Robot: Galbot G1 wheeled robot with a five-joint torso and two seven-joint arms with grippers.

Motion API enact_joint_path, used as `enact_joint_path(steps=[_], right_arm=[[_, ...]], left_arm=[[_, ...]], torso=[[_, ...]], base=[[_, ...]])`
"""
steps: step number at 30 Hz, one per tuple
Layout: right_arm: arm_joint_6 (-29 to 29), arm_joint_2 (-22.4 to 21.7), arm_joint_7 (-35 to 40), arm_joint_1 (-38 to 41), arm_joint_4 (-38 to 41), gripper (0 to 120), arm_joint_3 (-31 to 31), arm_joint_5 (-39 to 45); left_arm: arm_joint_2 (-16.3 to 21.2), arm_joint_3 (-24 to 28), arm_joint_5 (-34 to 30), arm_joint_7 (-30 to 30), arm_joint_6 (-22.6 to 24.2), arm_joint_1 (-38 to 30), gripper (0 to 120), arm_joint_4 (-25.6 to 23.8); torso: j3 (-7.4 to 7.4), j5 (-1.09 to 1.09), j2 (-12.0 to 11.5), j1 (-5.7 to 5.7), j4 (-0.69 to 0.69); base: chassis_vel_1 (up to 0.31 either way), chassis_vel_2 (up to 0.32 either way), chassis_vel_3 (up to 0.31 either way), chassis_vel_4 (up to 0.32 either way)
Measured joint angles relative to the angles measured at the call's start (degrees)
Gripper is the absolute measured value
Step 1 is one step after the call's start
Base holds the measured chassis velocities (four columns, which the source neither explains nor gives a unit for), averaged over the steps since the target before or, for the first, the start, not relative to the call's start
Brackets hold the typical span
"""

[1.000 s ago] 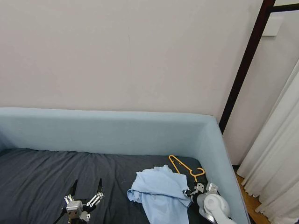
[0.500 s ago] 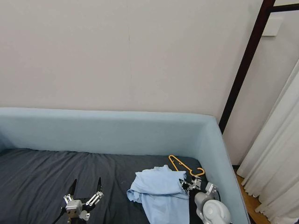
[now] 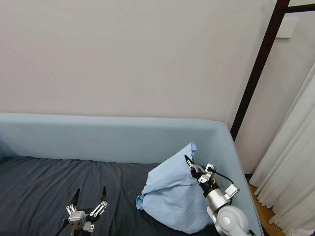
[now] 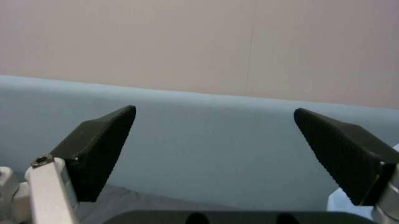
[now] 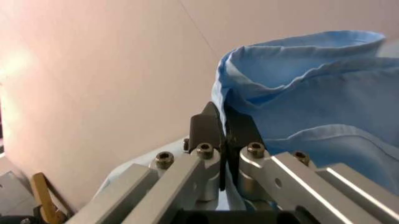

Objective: Pick up the clothes from the sofa and hang them on the clothes hanger.

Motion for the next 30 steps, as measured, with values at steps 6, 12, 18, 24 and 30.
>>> enact_joint_path(steps=[6,12,18,24,30], right_arm=[[1.1,-5.6,1.1,9.1,-0.5,0,-2.6,3.5],[1.8,-9.3,2.5,19.1,-2.2,0,-5.9,7.5],[2.1,-11.6,3.1,27.7,-5.1,0,-9.9,9.9],[2.1,-12.8,3.2,38.6,-6.7,0,-13.2,13.2],[2.1,-12.6,3.5,45.2,-8.0,0,-14.8,14.6]], left_arm=[[-0.2,0.1,0.0,-0.1,-0.1,0.2,100,-0.4],[0.5,-0.4,0.0,-0.3,0.0,0.3,100,-0.9],[0.7,-0.7,-0.2,-0.6,0.2,0.4,100,-1.4],[0.7,-1.3,-0.8,-0.9,0.2,0.4,100,-1.5],[0.8,-1.5,-1.2,-0.9,0.2,-0.2,100,-1.3]], torso=[[0.00,0.00,0.0,0.00,0.00],[0.00,0.00,0.0,0.00,0.01],[0.01,0.00,0.0,0.00,0.00],[0.01,-0.01,0.0,0.00,0.01],[0.00,-0.01,0.0,0.01,0.00]], base=[[0.000,0.000,0.000,0.000],[0.000,0.000,0.000,0.000],[0.000,0.000,0.000,0.000],[0.000,0.000,0.000,0.000],[0.000,0.000,0.000,0.000]])
